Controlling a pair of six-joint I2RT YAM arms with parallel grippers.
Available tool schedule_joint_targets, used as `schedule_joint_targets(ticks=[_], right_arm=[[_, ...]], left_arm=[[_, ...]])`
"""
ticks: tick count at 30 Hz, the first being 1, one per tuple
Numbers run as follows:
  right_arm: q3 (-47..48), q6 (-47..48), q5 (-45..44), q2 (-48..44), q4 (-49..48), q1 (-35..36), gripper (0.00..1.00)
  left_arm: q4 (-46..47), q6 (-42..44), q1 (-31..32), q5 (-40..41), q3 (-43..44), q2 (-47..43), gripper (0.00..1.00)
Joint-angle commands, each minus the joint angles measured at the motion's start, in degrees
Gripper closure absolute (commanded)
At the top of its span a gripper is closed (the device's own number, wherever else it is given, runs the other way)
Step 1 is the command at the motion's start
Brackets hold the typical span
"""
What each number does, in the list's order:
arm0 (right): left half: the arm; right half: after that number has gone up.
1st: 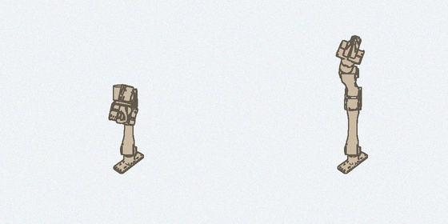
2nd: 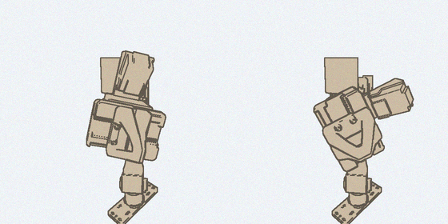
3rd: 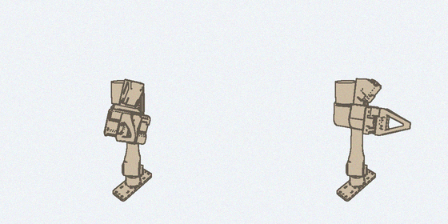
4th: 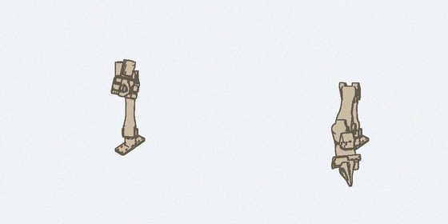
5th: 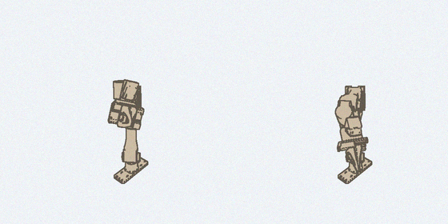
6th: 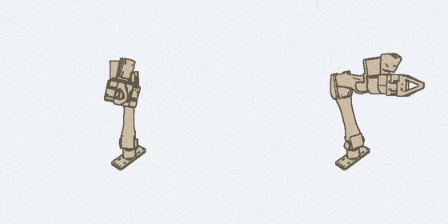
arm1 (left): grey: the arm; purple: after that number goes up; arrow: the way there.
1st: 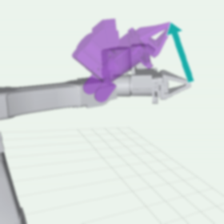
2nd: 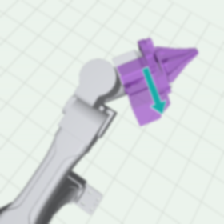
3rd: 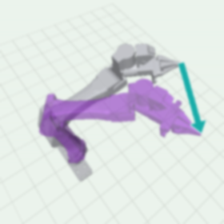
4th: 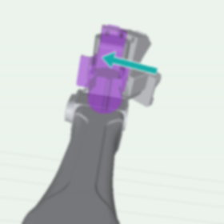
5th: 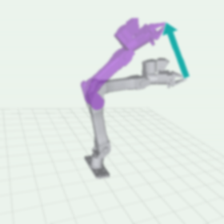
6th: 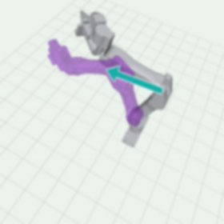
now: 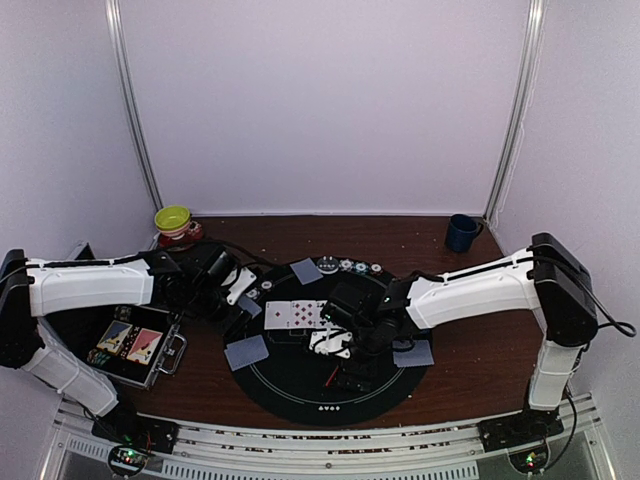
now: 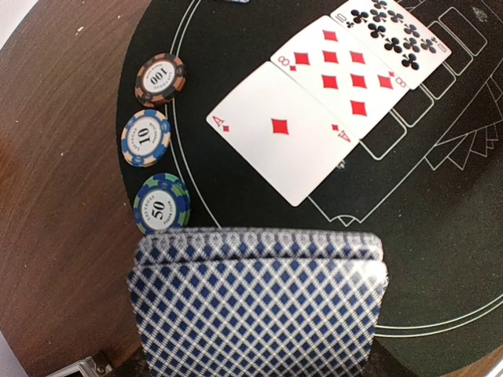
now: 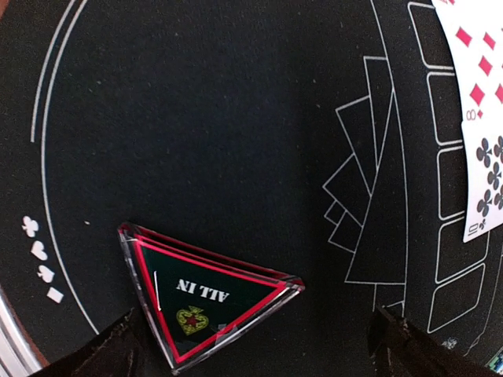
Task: Distribute texas hold em gaming equipment
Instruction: Pick up the all-in button from the poker table mat.
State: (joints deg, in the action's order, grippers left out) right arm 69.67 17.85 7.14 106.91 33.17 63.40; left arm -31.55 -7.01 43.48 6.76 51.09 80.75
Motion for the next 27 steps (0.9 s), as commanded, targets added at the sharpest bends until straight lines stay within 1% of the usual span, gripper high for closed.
schedule_joint_targets(ticks=[1,5,10,13,16,19,24,27], right_arm=[[-1.07,0.70,-5.28,1.40,-1.28,0.33,0.00],[-0.81,0.27,-9.15,1.87,-2.25,-0.03,0.00],[0.33,-1.28,-12.04,2.17,-2.82,-2.91,0.03],[1.37,-1.50,-12.00,2.32,-2.20,-4.83,0.04],[2.18,-0.95,-10.38,2.15,-1.05,-5.12,0.06],[4.59,-0.71,-6.47,1.58,1.33,-5.08,0.07],[8.91,-1.29,2.04,0.35,4.46,-5.09,0.06],[11.14,-2.37,3.40,1.34,5.02,-5.02,0.04]], left_arm=[[1.72,-0.14,-0.42,0.53,-0.21,-1.31,0.35],[1.73,-0.16,-0.41,0.43,-0.20,-1.37,0.35],[1.76,-0.12,-0.42,0.29,-0.22,-1.31,0.35],[1.75,-0.13,-0.42,0.18,-0.11,-1.14,0.35],[1.68,-0.15,-0.42,0.03,-0.05,-0.96,0.35],[1.66,-0.23,-0.42,0.00,0.06,-0.86,0.35],[1.72,-0.34,-0.42,-0.01,0.06,-0.86,0.35],[1.67,-0.36,-0.42,0.00,0.15,-0.62,0.35]])
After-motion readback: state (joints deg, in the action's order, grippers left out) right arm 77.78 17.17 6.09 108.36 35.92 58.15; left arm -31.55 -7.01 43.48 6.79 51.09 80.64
